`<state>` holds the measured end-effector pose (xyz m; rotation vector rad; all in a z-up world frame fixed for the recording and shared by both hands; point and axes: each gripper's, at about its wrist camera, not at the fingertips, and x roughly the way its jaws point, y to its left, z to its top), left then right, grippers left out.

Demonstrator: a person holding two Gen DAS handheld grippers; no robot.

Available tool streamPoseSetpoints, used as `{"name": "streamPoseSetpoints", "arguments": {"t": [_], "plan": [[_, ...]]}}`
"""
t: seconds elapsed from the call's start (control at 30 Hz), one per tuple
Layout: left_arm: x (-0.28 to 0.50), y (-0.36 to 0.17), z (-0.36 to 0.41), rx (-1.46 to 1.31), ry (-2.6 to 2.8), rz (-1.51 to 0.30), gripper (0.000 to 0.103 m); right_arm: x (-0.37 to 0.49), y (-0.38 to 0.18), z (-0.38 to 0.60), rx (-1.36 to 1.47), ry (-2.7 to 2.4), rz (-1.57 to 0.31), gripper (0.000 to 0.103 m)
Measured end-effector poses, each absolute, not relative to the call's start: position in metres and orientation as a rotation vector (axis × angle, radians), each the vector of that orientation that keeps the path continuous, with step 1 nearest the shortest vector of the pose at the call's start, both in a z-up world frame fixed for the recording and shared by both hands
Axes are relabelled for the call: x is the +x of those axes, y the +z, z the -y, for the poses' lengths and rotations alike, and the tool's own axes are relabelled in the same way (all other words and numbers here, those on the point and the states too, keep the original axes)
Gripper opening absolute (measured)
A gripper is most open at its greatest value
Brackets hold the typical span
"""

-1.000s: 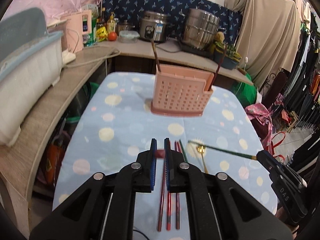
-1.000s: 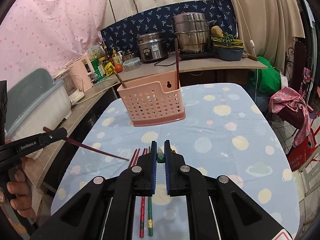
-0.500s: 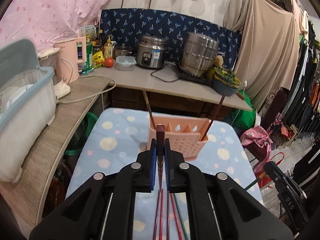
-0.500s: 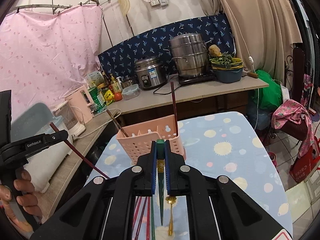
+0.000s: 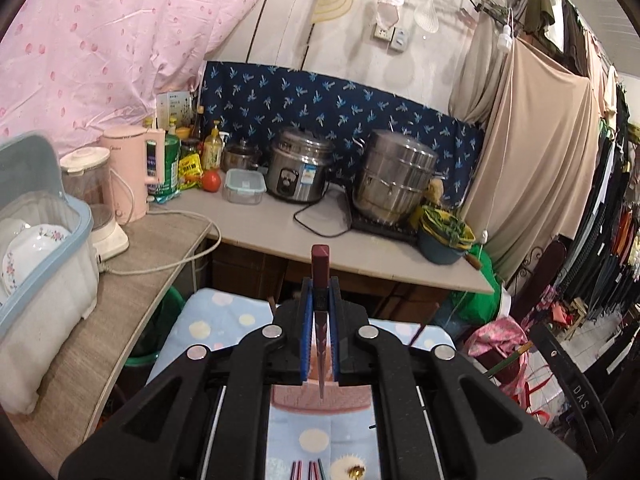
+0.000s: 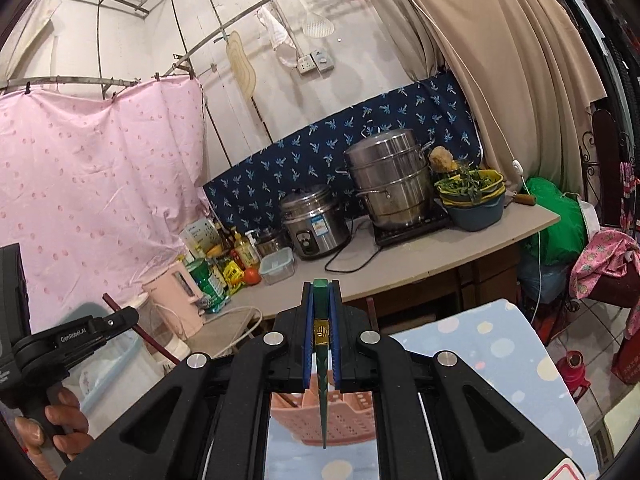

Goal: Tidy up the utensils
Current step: 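Lift both chopsticks into the pink basket and open both tools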

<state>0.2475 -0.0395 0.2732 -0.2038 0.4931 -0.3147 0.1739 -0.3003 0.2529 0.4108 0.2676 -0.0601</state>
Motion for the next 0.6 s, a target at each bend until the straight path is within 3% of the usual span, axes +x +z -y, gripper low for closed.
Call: {"name": "streamPoseSetpoints", "arguments": {"t": [0.27, 0.6], "plan": [[0.289, 0.268, 0.044, -0.217, -0.29, -0.488, 0.007, 0.223, 0.26, 0.294, 0.387, -0.058, -0.217, 0.007], [0.325, 0.225, 0.046, -0.223, -0.274, -0.579, 0.007, 0.271, 0.201, 0.296, 0.386, -0.079, -0.351, 0.007]]}}
